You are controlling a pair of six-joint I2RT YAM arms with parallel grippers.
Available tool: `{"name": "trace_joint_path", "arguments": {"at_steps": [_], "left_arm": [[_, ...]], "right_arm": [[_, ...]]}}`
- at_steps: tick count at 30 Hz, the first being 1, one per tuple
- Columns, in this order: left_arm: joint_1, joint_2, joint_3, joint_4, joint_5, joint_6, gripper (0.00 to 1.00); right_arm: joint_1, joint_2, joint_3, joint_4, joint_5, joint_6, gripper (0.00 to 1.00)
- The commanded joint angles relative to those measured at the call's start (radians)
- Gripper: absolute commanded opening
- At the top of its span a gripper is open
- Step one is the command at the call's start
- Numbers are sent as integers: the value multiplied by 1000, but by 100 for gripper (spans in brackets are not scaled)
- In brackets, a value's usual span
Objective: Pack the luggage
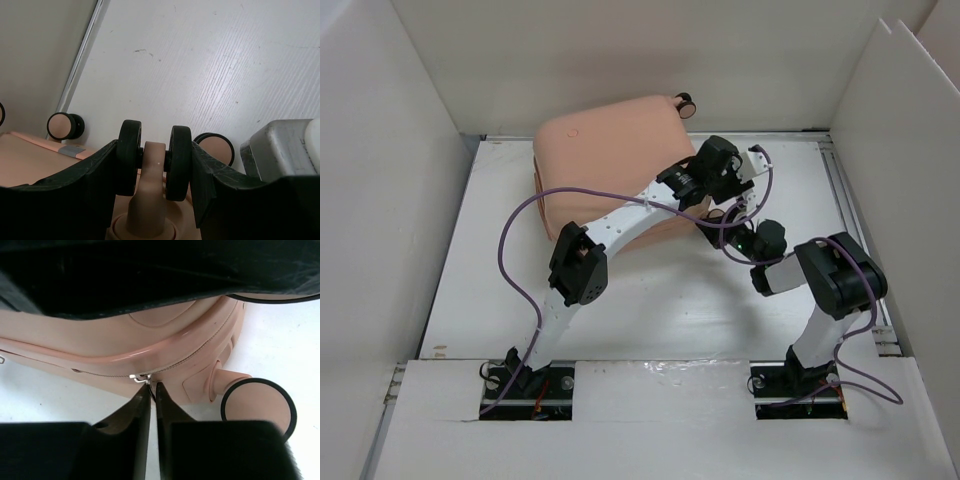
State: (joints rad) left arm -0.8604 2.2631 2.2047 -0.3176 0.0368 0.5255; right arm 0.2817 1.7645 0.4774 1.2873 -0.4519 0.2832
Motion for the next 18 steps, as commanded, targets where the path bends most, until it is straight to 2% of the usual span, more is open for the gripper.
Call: {"name": "trace_joint_path", "arguments": {"at_steps": [1,4,7,13,14,18], "left_arm": [[55,-111,20,29,-92,-78,0],[55,-111,20,29,-92,-78,0],[55,-111,20,29,-92,-78,0],[55,-129,20,19,-92,-78,0],[55,-129,20,18,-92,-78,0],[66,-171,-5,-15,-72,-78,0]], "right_arm": [[-6,7,47,389,-18,-1,7],[-6,20,38,418,-7,20,0],[-18,20,17,423,24,45,0],[-53,7,53,261,-16,65,0],[-53,-3,53,226,36,65,0],[-101,-103,73,-99,188,-1,0]]}}
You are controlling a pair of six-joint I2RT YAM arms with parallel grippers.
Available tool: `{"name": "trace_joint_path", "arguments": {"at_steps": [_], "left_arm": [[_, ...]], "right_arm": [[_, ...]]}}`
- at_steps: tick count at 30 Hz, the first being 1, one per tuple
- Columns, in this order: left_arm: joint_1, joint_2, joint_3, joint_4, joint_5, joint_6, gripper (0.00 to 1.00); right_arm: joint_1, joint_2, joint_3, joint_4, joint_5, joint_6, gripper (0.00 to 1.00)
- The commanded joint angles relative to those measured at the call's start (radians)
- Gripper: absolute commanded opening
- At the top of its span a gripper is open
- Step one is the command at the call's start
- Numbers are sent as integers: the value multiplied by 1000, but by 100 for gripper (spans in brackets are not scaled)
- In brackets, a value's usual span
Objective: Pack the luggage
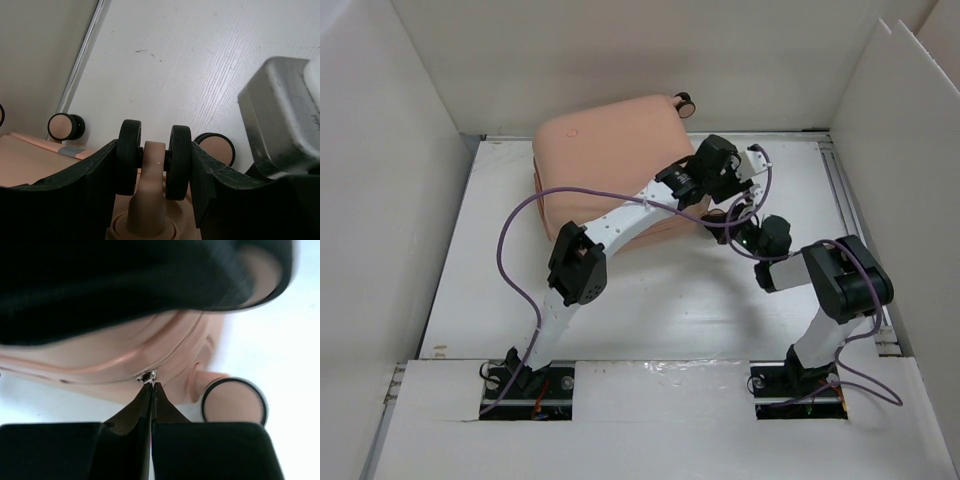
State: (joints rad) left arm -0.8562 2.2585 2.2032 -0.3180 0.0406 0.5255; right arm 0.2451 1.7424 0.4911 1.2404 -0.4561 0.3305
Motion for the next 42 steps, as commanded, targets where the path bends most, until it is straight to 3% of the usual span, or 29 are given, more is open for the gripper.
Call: {"name": "trace_joint_path", "arguments": {"at_steps": [1,6,13,20,27,31,36,42], "left_arm": [[62,-175,-3,-15,-64,-78,0],[62,-217,-26,-64,-19,-78,0],[62,-246,-72,-105,40,-78,0],[62,-301,-143,-136,103,-56,0],[62,-364,-235,-237,278,53,0],[49,-438,-339,-300,363,149,0],[3,-531,-511,-446,433,352,0],[3,-655,-602,-700,496,571,0]], "right_arm": [[-64,-107,87,-96,204,-94,0],[-124,-98,201,-257,183,-145,0],[-191,71,299,-204,93,-73,0],[-276,184,280,2,-57,44,0],[-267,264,423,69,-281,44,0],[-267,276,445,73,-322,35,0],[-196,250,449,-34,-297,-46,0],[-159,215,461,-284,-64,-81,0]]}}
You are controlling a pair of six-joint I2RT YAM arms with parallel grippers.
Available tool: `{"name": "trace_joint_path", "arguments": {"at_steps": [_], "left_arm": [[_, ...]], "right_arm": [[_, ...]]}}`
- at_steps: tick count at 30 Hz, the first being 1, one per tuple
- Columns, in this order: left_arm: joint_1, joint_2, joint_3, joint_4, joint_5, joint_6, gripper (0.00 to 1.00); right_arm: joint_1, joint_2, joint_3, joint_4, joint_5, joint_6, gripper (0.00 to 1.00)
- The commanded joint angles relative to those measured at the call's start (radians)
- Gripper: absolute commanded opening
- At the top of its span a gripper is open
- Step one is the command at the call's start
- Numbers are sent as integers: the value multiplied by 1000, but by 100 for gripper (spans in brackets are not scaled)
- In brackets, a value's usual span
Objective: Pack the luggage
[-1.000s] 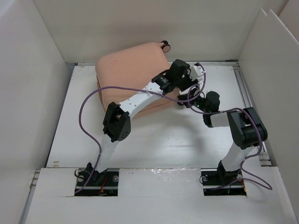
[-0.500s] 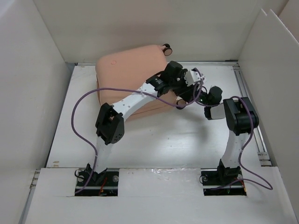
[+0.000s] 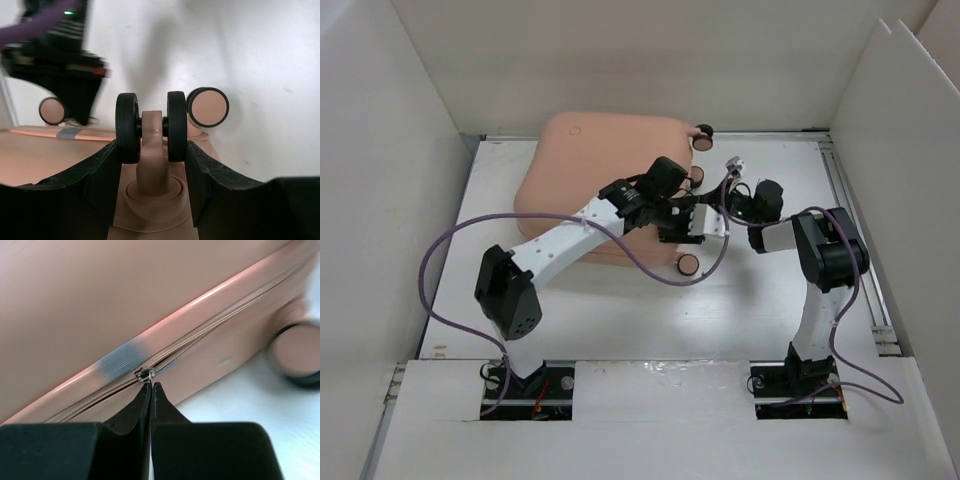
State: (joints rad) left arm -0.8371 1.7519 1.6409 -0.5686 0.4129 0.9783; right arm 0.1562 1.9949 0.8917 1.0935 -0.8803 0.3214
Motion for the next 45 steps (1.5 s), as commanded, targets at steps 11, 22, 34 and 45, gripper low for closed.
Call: {"name": "trace_joint_path", "arguments": {"at_steps": [11,22,34,45], "left_arm": [[-7,-354,-278,-496,53,218,0],[13,-466,-415,-424,-3,307,0],[23,-496,-457,-272,1,258,0],[306,-473,-155,78,-224,-622,58]], "right_arm": [[-179,-42,210,-368,555,21,0],[-231,229,579,-40,77,11,0],[-118,355,888,-73,-120,-22,0],[-53,291,773,-112,-51,-156,0]]}}
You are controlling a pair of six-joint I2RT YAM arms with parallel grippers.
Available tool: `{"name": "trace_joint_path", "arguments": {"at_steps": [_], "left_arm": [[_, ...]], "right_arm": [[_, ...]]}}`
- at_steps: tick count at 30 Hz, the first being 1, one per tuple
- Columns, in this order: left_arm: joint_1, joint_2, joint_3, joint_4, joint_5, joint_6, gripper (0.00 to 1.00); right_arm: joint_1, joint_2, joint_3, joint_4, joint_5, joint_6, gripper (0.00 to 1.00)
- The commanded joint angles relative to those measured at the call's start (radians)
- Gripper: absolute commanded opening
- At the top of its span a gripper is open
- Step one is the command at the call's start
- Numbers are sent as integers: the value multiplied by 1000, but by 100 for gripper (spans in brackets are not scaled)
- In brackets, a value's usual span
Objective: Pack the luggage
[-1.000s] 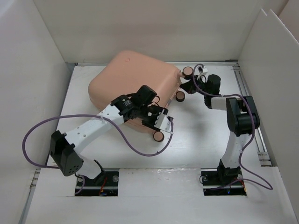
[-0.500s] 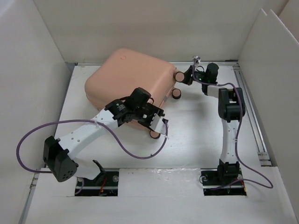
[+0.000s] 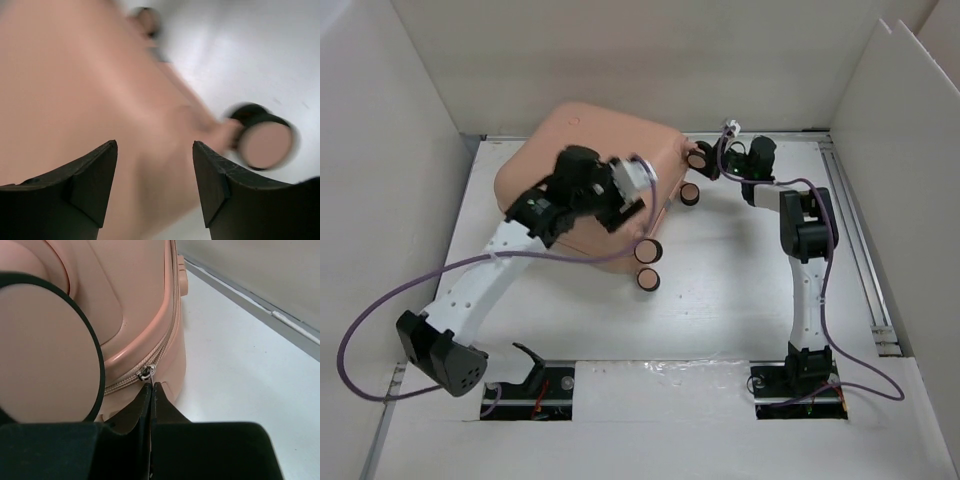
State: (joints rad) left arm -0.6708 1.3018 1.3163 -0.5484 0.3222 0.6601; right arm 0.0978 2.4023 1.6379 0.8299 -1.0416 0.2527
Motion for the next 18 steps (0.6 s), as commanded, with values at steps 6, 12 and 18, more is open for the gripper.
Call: {"name": "trace_joint_path", "arguments": {"at_steps": [6,12,18], "left_arm": [[619,52,236,-137,-43,-430,45],[893,105,180,-274,-107,-421,8],[902,105,-86,-93,-183,-459,7]], "right_arm": [[14,-140,37,55,144,-167,0],[23,-169,25,31,175,-191,0],[51,-190,-7,8,222,-251,0]]}}
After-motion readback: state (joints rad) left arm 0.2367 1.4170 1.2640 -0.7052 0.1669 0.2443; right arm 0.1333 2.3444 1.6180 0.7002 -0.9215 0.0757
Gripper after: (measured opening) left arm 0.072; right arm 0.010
